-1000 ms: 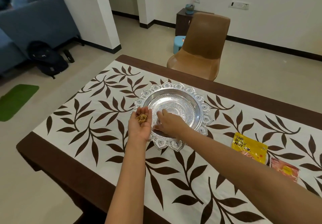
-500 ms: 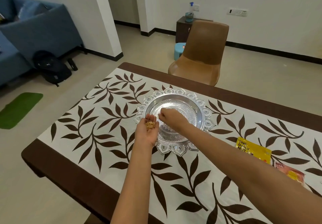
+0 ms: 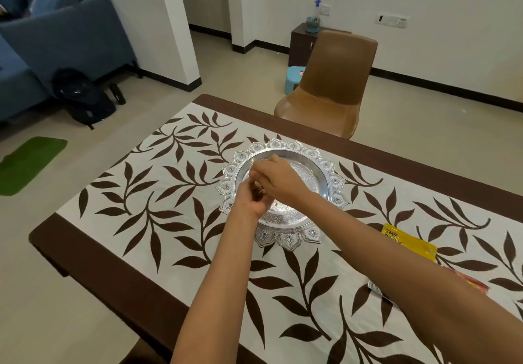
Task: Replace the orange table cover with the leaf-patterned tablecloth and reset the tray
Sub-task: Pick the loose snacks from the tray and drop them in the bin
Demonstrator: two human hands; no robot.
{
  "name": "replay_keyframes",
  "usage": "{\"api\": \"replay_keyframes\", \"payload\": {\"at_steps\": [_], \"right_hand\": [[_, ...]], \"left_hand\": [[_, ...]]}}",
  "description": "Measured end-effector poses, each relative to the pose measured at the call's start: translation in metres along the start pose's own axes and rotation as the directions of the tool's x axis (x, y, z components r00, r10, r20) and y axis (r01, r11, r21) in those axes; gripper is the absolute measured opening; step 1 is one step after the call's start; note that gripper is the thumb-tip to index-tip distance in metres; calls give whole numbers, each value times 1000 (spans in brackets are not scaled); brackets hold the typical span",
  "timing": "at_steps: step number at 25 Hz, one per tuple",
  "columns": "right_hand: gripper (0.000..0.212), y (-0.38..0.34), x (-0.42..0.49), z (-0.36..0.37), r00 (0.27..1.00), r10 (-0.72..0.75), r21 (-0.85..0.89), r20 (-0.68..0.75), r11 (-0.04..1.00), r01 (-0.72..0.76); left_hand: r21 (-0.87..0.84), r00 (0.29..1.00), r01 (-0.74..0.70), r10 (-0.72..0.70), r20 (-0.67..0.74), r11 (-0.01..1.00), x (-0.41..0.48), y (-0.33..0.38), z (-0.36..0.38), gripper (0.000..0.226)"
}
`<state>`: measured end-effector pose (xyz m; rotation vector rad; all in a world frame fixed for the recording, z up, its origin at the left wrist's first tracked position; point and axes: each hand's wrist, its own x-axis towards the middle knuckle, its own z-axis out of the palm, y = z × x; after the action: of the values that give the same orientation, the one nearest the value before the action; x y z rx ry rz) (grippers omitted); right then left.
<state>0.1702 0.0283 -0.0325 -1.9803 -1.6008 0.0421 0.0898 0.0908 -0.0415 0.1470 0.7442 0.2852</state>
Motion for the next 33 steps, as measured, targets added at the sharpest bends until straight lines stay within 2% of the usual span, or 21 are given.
{"api": "replay_keyframes", "payload": {"at_steps": [3,5,9,11,13,14,17,19,23,27,30,33], "right_hand": [[23,2,2,1,999,-42,-29,-11,999,42],[24,1,3,2,999,14,-9,-46,1000,-15],[30,-4,7,-1,985,124,41,-118,992,-119],[27,-3,6,-6,957,219,242,-188,955,-171],[24,10,0,-10,887,392,418,-245,868,-268],[25,21,-6,-11,868,452,392,-207,851,-350],[23,40,-26,2,839,521,104,160,836,-539],[20,38,-29,14,817,533,90,218,823,-561],[16,22,-22,28,876,448,41,178,886,-461],[39,16,-28,27,938,201,-107,281,978,-178],[28,26,-32,13,886,107,-216,450,976,-9],[17,34,-45,5,882,126,-235,453,972,-18]], "left_hand": [[18,1000,24,-24,0,1000,4,-3,0,16],[32,999,46,-46,-2,998,5,-6,0,19],[45,999,54,-54,2,997,-3,-10,4,39],[-11,999,32,-31,9,999,-6,-9,3,35],[-96,1000,-16,16,2,995,-11,-2,-2,33],[-126,998,-58,57,-8,990,-14,5,-7,31],[-177,986,-169,166,-31,969,-24,22,-20,28],[-182,982,-188,183,-47,965,-26,26,-24,28],[-152,982,-190,186,-41,970,-25,22,-26,28],[-144,982,-188,187,-24,972,-27,22,-27,29],[-167,983,-186,184,-27,968,-28,22,-28,30],[-172,983,-183,182,-18,968,-29,23,-29,30]]}}
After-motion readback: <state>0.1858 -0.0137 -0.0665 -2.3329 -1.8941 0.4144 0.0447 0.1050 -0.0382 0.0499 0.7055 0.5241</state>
